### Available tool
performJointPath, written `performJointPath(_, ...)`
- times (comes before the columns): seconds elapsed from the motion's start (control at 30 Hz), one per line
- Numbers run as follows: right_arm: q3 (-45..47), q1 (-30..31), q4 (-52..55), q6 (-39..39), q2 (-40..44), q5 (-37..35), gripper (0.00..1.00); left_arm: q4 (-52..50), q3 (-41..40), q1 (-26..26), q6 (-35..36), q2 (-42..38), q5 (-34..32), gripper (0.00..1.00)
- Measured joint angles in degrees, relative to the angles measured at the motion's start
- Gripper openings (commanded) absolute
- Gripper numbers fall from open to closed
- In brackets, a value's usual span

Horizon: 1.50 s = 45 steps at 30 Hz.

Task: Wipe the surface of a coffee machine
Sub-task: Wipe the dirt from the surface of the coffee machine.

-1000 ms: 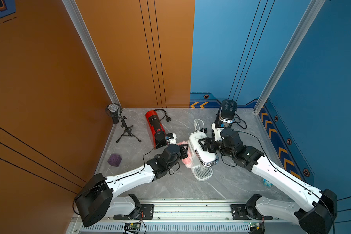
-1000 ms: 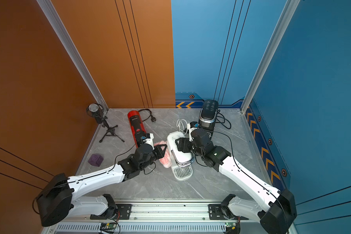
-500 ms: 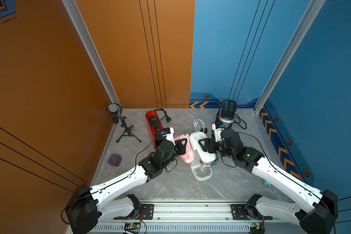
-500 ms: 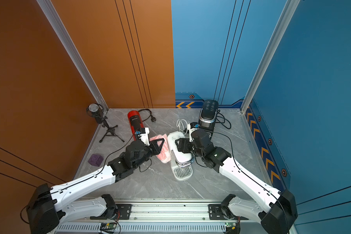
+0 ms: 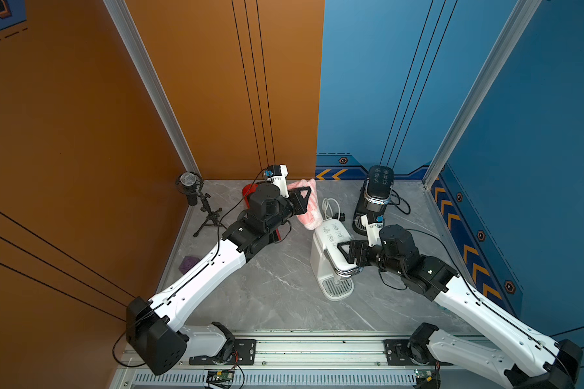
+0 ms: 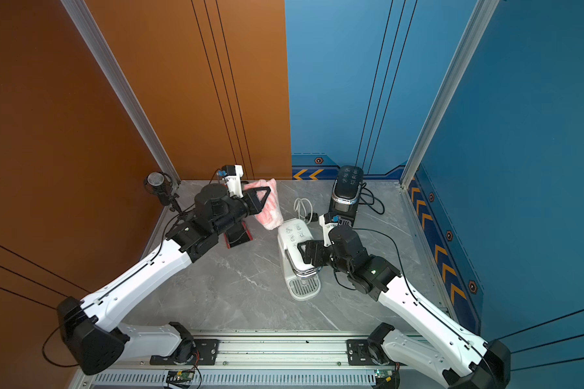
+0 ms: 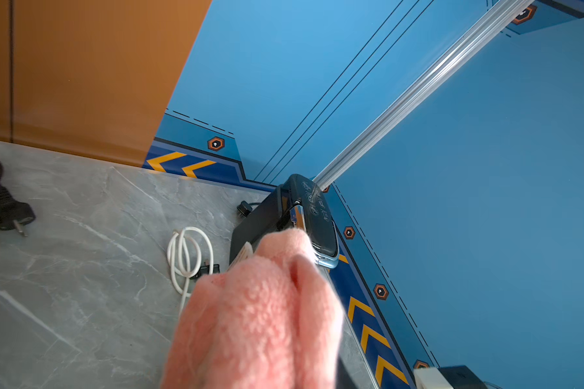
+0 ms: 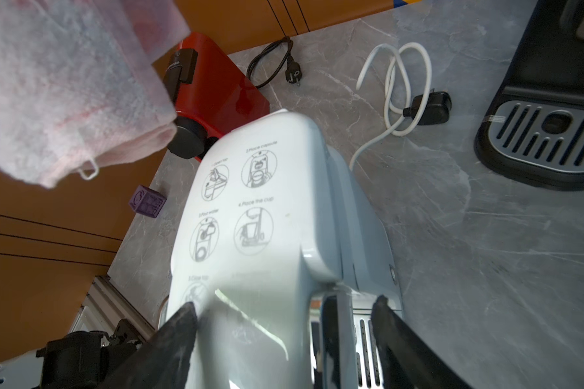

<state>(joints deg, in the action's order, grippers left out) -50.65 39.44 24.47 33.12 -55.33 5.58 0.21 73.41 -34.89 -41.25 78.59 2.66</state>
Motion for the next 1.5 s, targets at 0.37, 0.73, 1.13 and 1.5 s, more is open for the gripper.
performJointPath(0.37,1.36,0.0,1.09,-0.31,2.38,0.61,0.82,5.68,9.6,1.53,-9.44,20.59,11.39,0.0)
performJointPath(0.73,1.31,0.0,2.19,-1.46,3.15,0.59,0.81,9.14,0.72,1.6,-10.47,20.35,11.98,0.0)
performJointPath(1.13,0.17,0.0,3.1,-1.84,2.1,0.61,0.81,12.57,-1.11,2.78,-5.66,22.51,14.99,0.0)
performJointPath(1.5,-1.51,0.24,3.1,-1.84,-0.35,0.61,0.81,14.38,-3.87,3.13,-2.99,24.17,14.95,0.0)
